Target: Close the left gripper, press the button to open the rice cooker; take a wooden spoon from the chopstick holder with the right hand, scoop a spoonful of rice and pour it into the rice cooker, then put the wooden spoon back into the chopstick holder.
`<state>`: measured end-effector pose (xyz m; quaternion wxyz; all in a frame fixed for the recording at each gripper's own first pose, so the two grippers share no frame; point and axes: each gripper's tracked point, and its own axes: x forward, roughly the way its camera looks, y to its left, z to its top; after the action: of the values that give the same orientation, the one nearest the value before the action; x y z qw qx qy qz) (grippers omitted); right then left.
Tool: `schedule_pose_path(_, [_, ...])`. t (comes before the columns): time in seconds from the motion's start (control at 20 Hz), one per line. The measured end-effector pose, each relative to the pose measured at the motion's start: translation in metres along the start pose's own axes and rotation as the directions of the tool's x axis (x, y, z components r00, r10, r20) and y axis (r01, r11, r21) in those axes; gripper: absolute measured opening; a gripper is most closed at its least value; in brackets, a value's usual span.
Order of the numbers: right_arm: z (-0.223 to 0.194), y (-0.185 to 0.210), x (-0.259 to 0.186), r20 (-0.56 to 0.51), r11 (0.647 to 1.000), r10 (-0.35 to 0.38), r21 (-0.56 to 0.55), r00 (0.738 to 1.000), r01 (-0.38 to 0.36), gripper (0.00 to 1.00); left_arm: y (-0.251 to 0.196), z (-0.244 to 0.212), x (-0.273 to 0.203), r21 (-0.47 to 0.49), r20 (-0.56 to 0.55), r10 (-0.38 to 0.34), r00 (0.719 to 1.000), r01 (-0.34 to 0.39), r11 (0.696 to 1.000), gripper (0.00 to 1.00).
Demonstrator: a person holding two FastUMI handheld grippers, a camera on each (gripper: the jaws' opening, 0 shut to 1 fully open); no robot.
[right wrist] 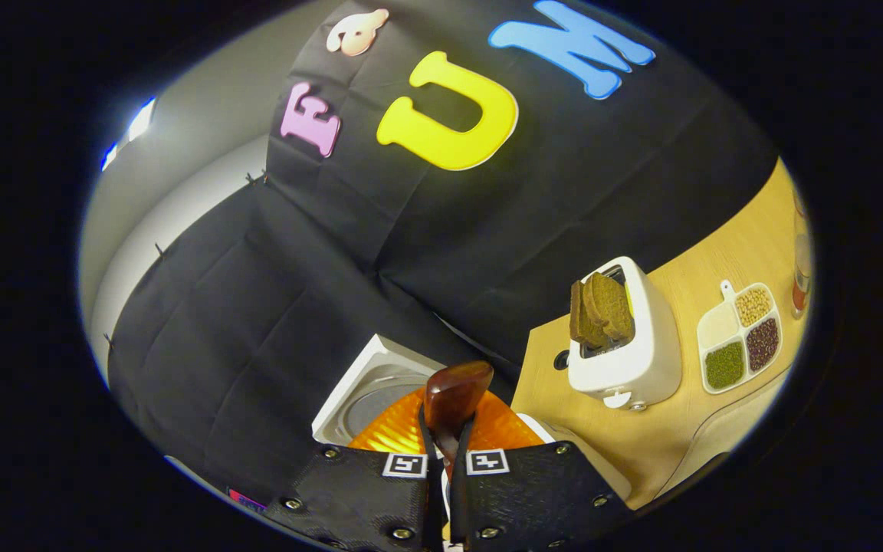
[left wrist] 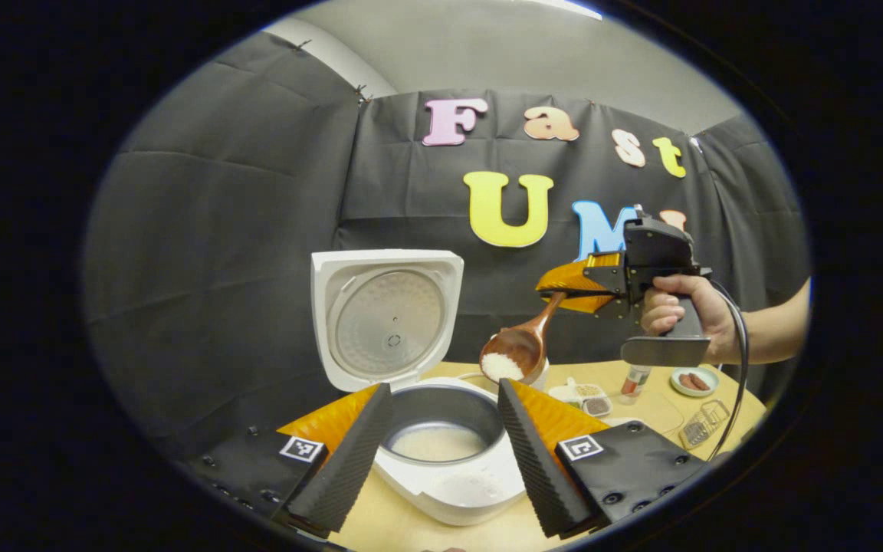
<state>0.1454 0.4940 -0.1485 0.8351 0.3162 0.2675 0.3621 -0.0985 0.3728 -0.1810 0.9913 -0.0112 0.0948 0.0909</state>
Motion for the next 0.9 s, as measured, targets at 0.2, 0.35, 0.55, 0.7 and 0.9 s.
schedule_pose_path(0.2, [-0.025, 0.006, 0.033, -0.062, 0.983, -0.027, -0.183, 0.998, 0.015, 0.04, 0.004, -0.001, -0.003, 0.005, -0.004, 0.016, 1.0, -0.016, 1.0, 0.96])
schedule_pose_path(0.35, [-0.052, 0.005, 0.058, -0.101, 0.942, -0.077, -0.334, 0.992, 0.039, 0.04, 0.002, -0.001, -0.01, 0.005, -0.002, 0.014, 1.0, -0.014, 1.0, 0.96])
schedule_pose_path(0.55, [-0.079, 0.021, 0.077, -0.117, 0.81, -0.1, -0.586, 0.988, 0.013, 0.04, 0.006, -0.003, -0.011, 0.021, -0.008, 0.047, 0.999, -0.046, 0.999, 0.96])
schedule_pose_path(0.7, [-0.095, 0.034, 0.082, -0.151, 0.702, -0.066, -0.709, 0.986, -0.062, 0.05, 0.009, -0.007, -0.013, 0.039, -0.012, 0.062, 0.998, -0.061, 0.997, 0.96])
schedule_pose_path(0.9, [-0.106, 0.05, 0.08, -0.205, 0.572, -0.032, -0.806, 0.978, -0.151, 0.04, 0.013, -0.012, -0.014, 0.079, -0.007, 0.09, 0.996, -0.089, 0.993, 0.95])
